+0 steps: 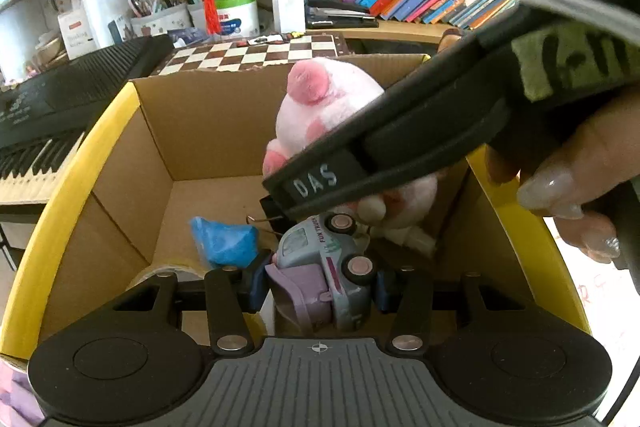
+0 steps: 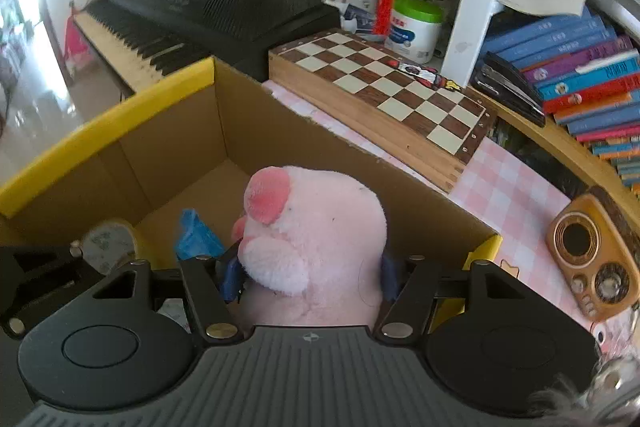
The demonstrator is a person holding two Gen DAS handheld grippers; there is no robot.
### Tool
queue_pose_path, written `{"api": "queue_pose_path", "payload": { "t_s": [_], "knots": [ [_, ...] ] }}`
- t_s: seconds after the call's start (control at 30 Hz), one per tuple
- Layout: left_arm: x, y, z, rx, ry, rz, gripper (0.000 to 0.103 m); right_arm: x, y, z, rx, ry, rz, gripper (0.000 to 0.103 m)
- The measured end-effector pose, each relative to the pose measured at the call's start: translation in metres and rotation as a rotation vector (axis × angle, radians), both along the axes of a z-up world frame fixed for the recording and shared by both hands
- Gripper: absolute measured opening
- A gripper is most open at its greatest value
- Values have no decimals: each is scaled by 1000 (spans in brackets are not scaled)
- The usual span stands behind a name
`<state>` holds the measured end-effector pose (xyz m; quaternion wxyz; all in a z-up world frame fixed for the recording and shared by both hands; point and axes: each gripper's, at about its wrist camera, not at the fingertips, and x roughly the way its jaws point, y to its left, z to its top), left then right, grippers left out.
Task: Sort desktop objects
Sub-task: 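Open the left tool dropping the car while the right tool releases the plush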
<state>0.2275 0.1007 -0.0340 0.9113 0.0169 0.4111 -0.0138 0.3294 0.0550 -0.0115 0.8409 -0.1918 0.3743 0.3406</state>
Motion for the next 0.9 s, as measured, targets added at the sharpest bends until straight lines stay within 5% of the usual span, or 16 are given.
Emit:
{"api": "queue_pose_path", "payload": {
  "t_s": [0.27, 0.33, 0.9],
  "knots": [
    [-1, 0, 1, -15, 8, 3, 49, 1, 5, -2, -13, 16, 26, 63],
    [-2, 0, 2, -11, -3, 0, 61, 0, 4, -1, -7, 16, 21, 66],
    [-70, -5, 50, 33, -236, 7, 84, -60, -47, 55, 165, -89, -150, 70]
  ]
}}
